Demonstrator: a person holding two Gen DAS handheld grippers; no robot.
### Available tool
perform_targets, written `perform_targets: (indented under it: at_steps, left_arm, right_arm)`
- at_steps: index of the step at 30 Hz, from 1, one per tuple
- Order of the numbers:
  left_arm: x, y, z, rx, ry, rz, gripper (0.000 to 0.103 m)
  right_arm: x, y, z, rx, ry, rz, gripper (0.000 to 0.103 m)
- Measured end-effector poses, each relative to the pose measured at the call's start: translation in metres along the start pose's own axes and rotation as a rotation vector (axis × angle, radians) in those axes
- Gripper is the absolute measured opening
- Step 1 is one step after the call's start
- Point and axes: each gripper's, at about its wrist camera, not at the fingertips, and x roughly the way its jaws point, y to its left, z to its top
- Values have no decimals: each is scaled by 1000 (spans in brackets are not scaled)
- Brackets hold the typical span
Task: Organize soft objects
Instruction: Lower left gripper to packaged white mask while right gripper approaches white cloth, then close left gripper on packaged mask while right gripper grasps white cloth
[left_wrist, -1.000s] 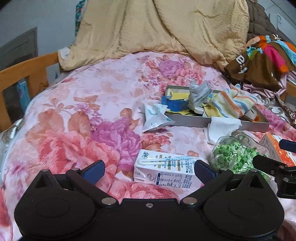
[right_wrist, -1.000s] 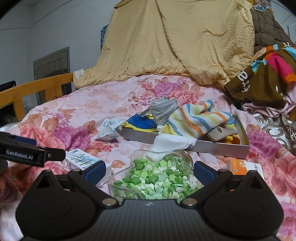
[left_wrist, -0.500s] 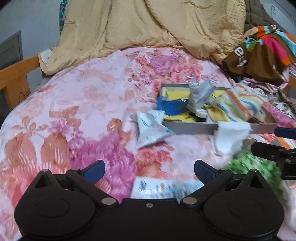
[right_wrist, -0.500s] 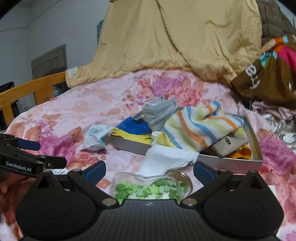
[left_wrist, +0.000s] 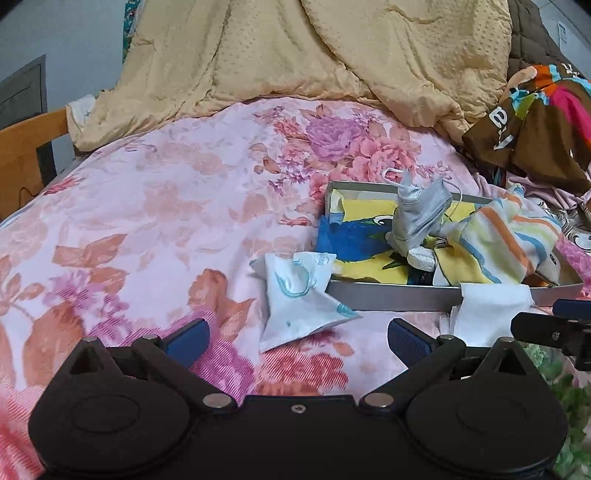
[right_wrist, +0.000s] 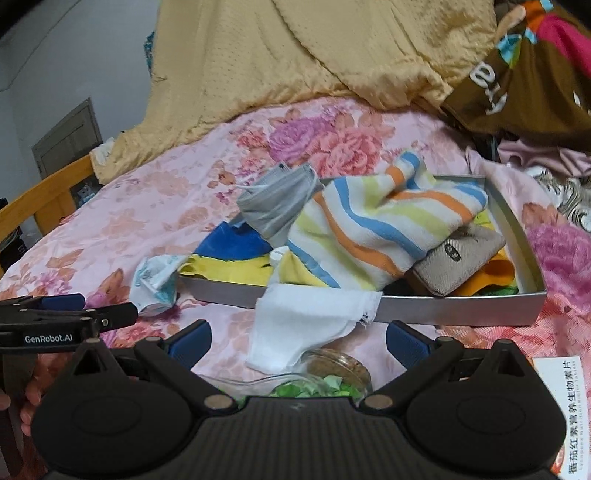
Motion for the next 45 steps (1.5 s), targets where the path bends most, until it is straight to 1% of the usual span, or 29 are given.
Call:
perform_targets:
  at_steps: [3, 7, 10, 13, 18, 23, 24, 25, 26, 28, 30, 32, 33, 34, 35, 36, 37, 41, 43, 45]
  left_arm:
    - [10, -4, 3, 7, 6, 8, 102]
    - [23, -5, 6, -5, 19, 26, 102]
    - [31, -5, 10, -17, 32, 32, 102]
    - [40, -4, 16, -29, 48, 33, 102]
    - [53, -5, 21, -27, 83, 67, 102]
    - [61, -5, 23, -21, 125, 63, 102]
    - [63, -5, 23, -22, 133, 58, 102]
    - [63, -5, 23, -24, 134, 56, 101]
    - [64, -4, 23, -28, 131, 54, 99]
    - [63, -2, 23, -47, 122, 50, 94]
    - [64, 1, 22, -84, 119, 44, 85]
    - [64, 5, 21, -124, 117, 30, 79]
    - [64, 6, 20, -140, 112, 24, 76]
    - [64, 8, 19, -151, 104, 22, 73]
    - [63, 9, 18, -163, 98, 18, 68]
    - [63, 10, 17, -171, 94, 14, 62]
    - [62, 11, 16, -178, 91, 12, 61]
    - [60, 15, 13, -211, 78, -9, 53]
    - [58, 17, 12, -221, 82, -37, 51]
    - [54, 16, 10, -220, 83, -45, 49]
  right_arm:
    - [8, -4, 3, 27, 25, 13, 103]
    - [17, -4, 10, 17, 54, 26, 103]
    - [27, -3, 15, 16, 101, 35, 103]
    - [36, -6, 20, 62, 148, 37, 103]
    - [46, -19, 26, 154, 194, 88, 103]
    - [55, -25, 30, 186, 233, 128, 102]
    - [56, -25, 30, 189, 235, 139, 100]
    - [56, -24, 30, 191, 235, 144, 96]
    - [56, -24, 29, 193, 239, 144, 93]
    - [57, -23, 28, 191, 249, 142, 83]
    - [57, -23, 27, 199, 241, 139, 78]
    - [57, -24, 26, 214, 234, 145, 70]
    - [57, -24, 26, 217, 232, 139, 63]
    - [57, -24, 25, 214, 229, 130, 58]
    - [57, -24, 25, 212, 225, 126, 55]
    - [57, -24, 25, 214, 221, 126, 47]
    - [57, -24, 25, 217, 219, 122, 40]
    - [57, -23, 24, 201, 216, 116, 35]
    - [56, -21, 24, 191, 210, 107, 33]
    - [53, -22, 23, 197, 197, 111, 30]
